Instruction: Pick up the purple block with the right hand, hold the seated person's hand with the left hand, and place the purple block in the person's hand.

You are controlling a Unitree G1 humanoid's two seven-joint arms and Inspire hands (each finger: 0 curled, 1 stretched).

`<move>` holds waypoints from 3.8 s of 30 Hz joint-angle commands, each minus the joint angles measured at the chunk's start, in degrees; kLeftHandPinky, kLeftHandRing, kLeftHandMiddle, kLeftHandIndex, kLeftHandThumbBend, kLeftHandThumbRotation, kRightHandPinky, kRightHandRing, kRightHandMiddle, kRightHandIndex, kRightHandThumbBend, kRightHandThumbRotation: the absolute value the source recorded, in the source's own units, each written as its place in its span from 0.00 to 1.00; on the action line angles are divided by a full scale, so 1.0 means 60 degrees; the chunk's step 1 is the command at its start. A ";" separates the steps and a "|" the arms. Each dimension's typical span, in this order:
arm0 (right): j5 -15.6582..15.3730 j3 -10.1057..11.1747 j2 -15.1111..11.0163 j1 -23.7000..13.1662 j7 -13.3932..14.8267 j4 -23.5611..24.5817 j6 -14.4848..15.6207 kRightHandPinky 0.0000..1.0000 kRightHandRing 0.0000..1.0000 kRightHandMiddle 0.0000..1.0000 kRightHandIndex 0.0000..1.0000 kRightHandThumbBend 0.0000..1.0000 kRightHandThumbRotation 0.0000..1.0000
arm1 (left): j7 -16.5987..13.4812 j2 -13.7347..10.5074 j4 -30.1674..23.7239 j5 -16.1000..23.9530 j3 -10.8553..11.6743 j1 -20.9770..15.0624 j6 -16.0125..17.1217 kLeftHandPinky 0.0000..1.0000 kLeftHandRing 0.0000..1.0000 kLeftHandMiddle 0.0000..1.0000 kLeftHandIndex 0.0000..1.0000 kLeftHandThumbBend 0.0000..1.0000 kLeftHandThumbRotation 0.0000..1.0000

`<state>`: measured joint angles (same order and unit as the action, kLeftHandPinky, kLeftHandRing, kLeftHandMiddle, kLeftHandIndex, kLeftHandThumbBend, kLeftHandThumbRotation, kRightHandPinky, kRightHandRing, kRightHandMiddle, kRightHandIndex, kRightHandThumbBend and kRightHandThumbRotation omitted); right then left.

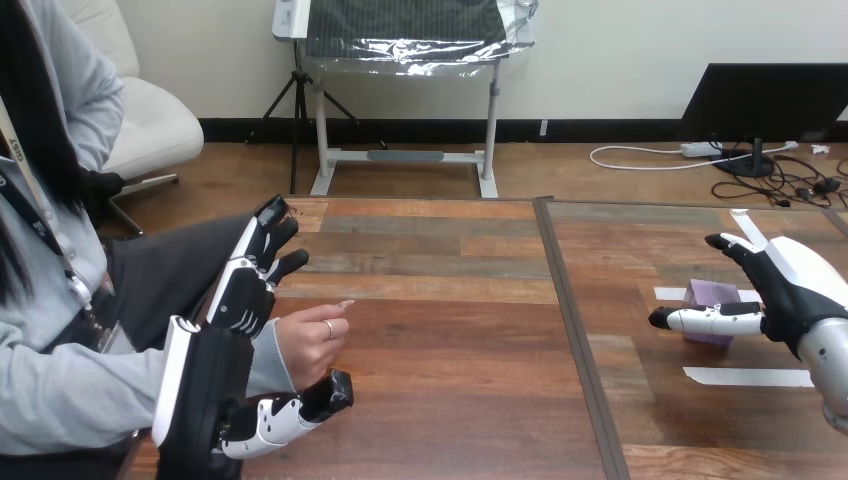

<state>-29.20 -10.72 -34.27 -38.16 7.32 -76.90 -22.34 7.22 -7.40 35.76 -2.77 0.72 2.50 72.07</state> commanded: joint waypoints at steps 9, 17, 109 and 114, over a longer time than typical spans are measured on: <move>0.0218 0.0121 -0.0210 -0.0315 -0.0100 0.0025 0.0188 0.87 0.94 0.93 0.93 1.00 0.48 | 0.0090 -0.0208 -0.0731 -0.0184 0.0085 -0.0123 0.0139 0.85 0.93 0.96 0.92 1.00 0.63; 0.0218 0.0121 -0.0182 -0.0288 -0.0101 0.0014 0.0348 0.85 0.92 0.92 0.92 1.00 0.44 | 0.0084 -0.0245 -0.0897 -0.0172 0.0133 -0.0035 0.0154 0.84 0.92 0.95 0.92 1.00 0.64; 0.0327 -0.0222 0.0457 -0.0369 0.0424 0.0106 0.2197 0.44 0.52 0.58 0.61 0.86 0.08 | 0.0801 -0.0320 -0.3772 -0.0868 -0.0230 0.1757 -0.0902 0.88 0.94 0.95 0.92 1.00 0.63; 0.0320 -0.0243 0.0412 -0.0384 0.0440 0.0136 0.2157 0.46 0.54 0.59 0.63 0.88 0.13 | 0.0822 -0.0294 -0.3644 -0.0815 -0.0186 0.1663 -0.0857 0.90 0.95 0.95 0.92 1.00 0.63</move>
<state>-27.65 -12.31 -31.62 -37.16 9.68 -77.25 -9.07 11.76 -9.10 13.61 -7.29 -0.20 16.52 66.27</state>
